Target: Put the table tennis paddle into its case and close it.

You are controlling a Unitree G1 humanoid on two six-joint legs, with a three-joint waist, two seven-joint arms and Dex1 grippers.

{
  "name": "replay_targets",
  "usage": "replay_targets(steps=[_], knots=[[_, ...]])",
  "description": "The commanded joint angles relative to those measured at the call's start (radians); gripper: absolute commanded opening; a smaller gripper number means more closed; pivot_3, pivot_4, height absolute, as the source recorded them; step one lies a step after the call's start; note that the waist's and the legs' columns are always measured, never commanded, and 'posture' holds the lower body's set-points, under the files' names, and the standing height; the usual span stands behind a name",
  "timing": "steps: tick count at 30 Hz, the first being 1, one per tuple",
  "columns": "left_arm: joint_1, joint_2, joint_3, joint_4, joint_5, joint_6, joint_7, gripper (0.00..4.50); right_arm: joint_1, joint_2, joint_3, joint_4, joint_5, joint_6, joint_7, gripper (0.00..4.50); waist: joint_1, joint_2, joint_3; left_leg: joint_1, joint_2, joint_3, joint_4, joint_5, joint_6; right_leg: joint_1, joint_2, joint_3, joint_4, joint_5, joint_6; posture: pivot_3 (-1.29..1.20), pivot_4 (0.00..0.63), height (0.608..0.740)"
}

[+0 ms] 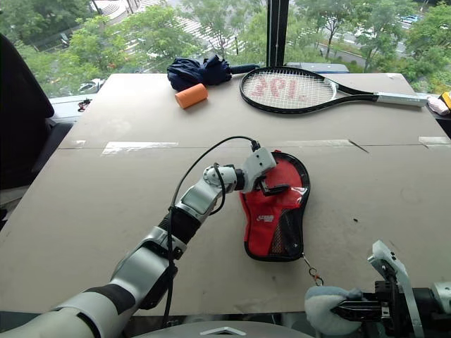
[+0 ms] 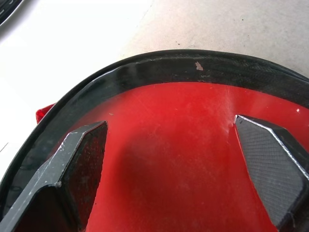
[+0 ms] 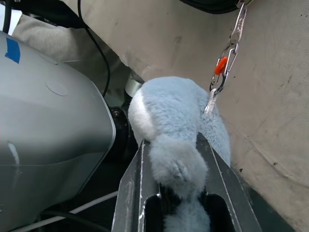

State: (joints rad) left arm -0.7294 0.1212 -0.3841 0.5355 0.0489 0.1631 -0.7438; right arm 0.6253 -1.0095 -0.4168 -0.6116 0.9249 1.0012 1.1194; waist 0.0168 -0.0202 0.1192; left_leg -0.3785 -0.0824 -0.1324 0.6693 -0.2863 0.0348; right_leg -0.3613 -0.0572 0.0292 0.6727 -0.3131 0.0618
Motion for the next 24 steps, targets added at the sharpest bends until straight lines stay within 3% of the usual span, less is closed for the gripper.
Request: replay_targets(steps=[1, 2, 8, 9, 14, 17, 21, 24], knots=[[0.052, 0.042, -0.021, 0.102, 0.066, 0.062, 0.027, 4.24, -0.116, 0.080, -0.024, 0.084, 0.020, -0.053, -0.051, 0.80, -0.001, -0.003, 0.001, 0.000, 0.000, 0.000, 0.000, 0.000, 0.000, 0.000, 0.000, 0.000, 0.000, 0.000, 0.000, 0.00, 0.150, 0.740], [0.053, 0.043, -0.019, 0.100, 0.065, 0.059, 0.027, 4.24, -0.160, 0.098, -0.048, 0.113, 0.056, -0.040, -0.068, 1.10, -0.002, -0.004, 0.002, 0.000, 0.000, -0.001, 0.000, 0.000, 0.000, 0.000, 0.000, 0.000, 0.000, 0.000, 0.000, 0.00, 0.150, 0.740], [0.055, 0.060, 0.017, 0.057, 0.036, 0.019, 0.019, 4.24, -0.307, 0.114, -0.158, 0.253, 0.119, -0.034, -0.088, 4.17, -0.003, -0.002, 0.002, 0.000, 0.000, -0.001, 0.000, 0.000, 0.000, 0.000, 0.000, 0.000, 0.000, 0.001, 0.000, 0.00, 0.150, 0.740], [0.057, 0.065, 0.030, 0.040, 0.026, 0.021, 0.015, 4.24, -0.349, 0.128, -0.170, 0.290, 0.115, -0.048, -0.119, 4.47, -0.005, -0.002, 0.002, 0.000, 0.000, 0.000, 0.000, 0.000, 0.000, 0.000, 0.000, 0.000, 0.000, 0.001, 0.000, 0.00, 0.150, 0.740], [0.094, 0.136, 0.132, -0.135, -0.067, 0.036, -0.034, 4.24, -0.508, 0.168, -0.160, 0.431, -0.015, -0.170, -0.244, 4.47, -0.010, 0.004, 0.005, -0.001, 0.000, 0.000, -0.001, 0.000, 0.000, -0.003, 0.000, 0.002, 0.002, 0.001, -0.001, 0.00, 0.150, 0.740], [0.177, 0.255, 0.208, -0.324, -0.151, 0.056, -0.124, 4.24, -0.514, 0.185, -0.096, 0.495, -0.197, -0.412, -0.187, 4.47, -0.008, 0.006, 0.007, -0.007, 0.000, 0.001, -0.002, 0.002, -0.004, -0.011, 0.000, 0.003, 0.004, 0.001, -0.001, 0.00, 0.150, 0.740], [0.297, 0.377, 0.276, -0.479, -0.219, 0.094, -0.185, 4.24, -0.528, 0.205, -0.060, 0.620, -0.307, -0.626, -0.099, 4.47, -0.002, 0.011, 0.011, -0.015, 0.000, 0.002, 0.000, 0.004, -0.007, -0.019, 0.000, 0.005, 0.004, 0.000, -0.001, 0.00, 0.150, 0.740], [0.433, 0.454, 0.354, -0.595, -0.288, 0.130, -0.220, 4.24, -0.519, 0.172, -0.002, 0.728, -0.371, -0.749, 0.053, 4.47, -0.001, 0.014, 0.014, -0.016, -0.001, 0.002, 0.001, 0.004, -0.006, -0.019, -0.002, 0.004, 0.003, 0.001, -0.001, 0.00, 0.150, 0.740]])
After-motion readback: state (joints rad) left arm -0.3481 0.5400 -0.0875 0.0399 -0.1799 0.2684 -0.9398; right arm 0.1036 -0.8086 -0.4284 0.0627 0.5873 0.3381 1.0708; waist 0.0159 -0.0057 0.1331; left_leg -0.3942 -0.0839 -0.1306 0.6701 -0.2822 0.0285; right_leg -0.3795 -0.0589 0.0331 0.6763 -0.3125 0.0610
